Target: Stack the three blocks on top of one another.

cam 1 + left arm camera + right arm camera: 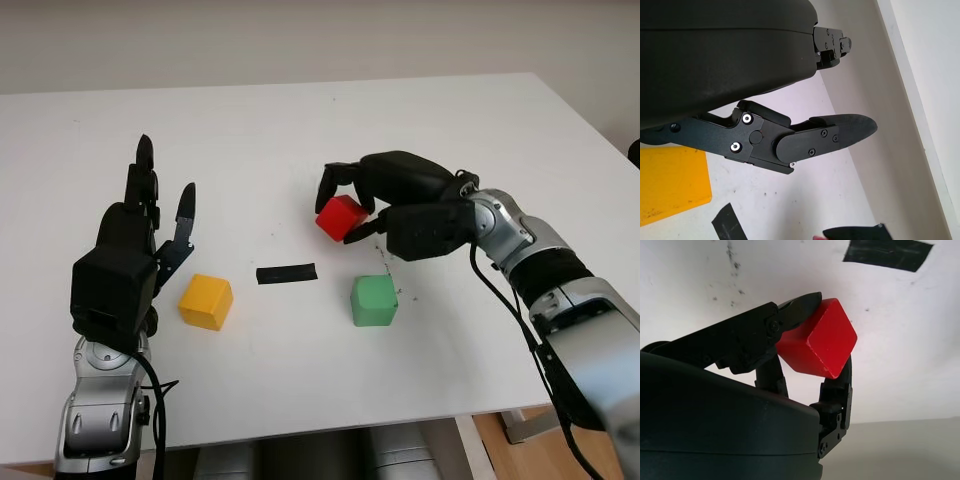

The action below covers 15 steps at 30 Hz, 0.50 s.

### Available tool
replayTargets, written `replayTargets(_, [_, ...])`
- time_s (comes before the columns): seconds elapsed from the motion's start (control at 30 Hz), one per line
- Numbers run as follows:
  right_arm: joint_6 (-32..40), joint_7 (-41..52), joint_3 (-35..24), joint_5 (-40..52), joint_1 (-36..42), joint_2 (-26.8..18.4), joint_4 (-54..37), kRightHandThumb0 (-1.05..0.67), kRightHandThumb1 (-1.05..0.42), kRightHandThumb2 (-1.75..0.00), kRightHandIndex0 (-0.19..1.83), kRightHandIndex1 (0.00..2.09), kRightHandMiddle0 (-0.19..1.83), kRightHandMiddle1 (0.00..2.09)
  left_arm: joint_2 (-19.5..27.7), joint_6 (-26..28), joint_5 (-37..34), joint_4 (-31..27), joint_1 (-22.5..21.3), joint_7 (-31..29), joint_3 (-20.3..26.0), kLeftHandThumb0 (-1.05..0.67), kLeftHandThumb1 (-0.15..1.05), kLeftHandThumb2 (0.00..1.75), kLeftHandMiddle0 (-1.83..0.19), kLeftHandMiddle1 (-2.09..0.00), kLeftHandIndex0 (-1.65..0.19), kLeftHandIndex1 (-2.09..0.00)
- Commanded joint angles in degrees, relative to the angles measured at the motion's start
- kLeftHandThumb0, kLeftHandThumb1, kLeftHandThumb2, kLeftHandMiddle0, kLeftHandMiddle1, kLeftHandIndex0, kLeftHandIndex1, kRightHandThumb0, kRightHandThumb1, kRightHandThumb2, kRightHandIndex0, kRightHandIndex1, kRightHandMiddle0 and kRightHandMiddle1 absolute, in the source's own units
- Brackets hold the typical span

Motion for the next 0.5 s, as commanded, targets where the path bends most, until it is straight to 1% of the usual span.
replayTargets(0.0, [0.4,2.1,-0.8,1.0,-2.4,0.1,-2.5,-0.17,-0.98,-0.05,0.36,1.62,0.36,1.34,0.1,0.4,0.3,-1.5,0.5,0.0,-0.3,-0.60,1.05,0.58,0.06,-0.05,0.08,-0.05])
replayTargets(0.1, [-0.4,4.8,-0.8,1.8,-3.1,0.5,-4.4,-0.16,-0.97,-0.05,0.38,1.47,0.38,1.31,0.1,0.6,0.6,-1.7,0.6,0.1,-0.5,-0.61,1.05,0.58,0.07,-0.05,0.08,-0.05])
replayTargets(0.2, [-1.1,7.0,-0.5,2.5,-3.2,0.8,-6.4,-0.17,-0.97,-0.05,0.44,1.44,0.40,1.33,-0.2,1.0,0.8,-1.9,0.6,0.3,-0.7,-0.60,1.05,0.59,0.07,-0.05,0.08,-0.05])
replayTargets(0.3, [-3.2,7.9,0.1,2.0,-3.3,1.1,-7.4,-0.20,-0.96,-0.05,0.44,1.45,0.41,1.35,-0.6,1.3,0.8,-2.1,0.7,0.5,-0.8,-0.60,1.05,0.58,0.07,-0.05,0.09,-0.05])
replayTargets(0.33, [-3.8,7.8,0.3,1.7,-3.2,1.2,-7.6,-0.20,-0.95,-0.05,0.45,1.41,0.44,1.32,-0.7,1.4,0.8,-2.2,0.7,0.6,-0.9,-0.60,1.05,0.58,0.07,-0.05,0.09,-0.05])
replayTargets(0.4, [-6.6,5.8,1.5,-0.9,-3.4,0.9,-8.0,-0.20,-0.94,-0.05,0.50,1.24,0.49,1.27,-0.9,1.4,0.9,-2.3,0.8,0.8,-0.9,-0.61,1.05,0.58,0.07,-0.05,0.08,-0.05])
replayTargets(0.47, [-9.7,3.1,2.8,-3.9,-3.5,0.7,-8.3,-0.19,-0.93,-0.05,0.52,1.17,0.52,1.26,-1.0,1.4,0.9,-2.4,0.9,1.0,-0.9,-0.61,1.05,0.58,0.07,-0.05,0.08,-0.05])
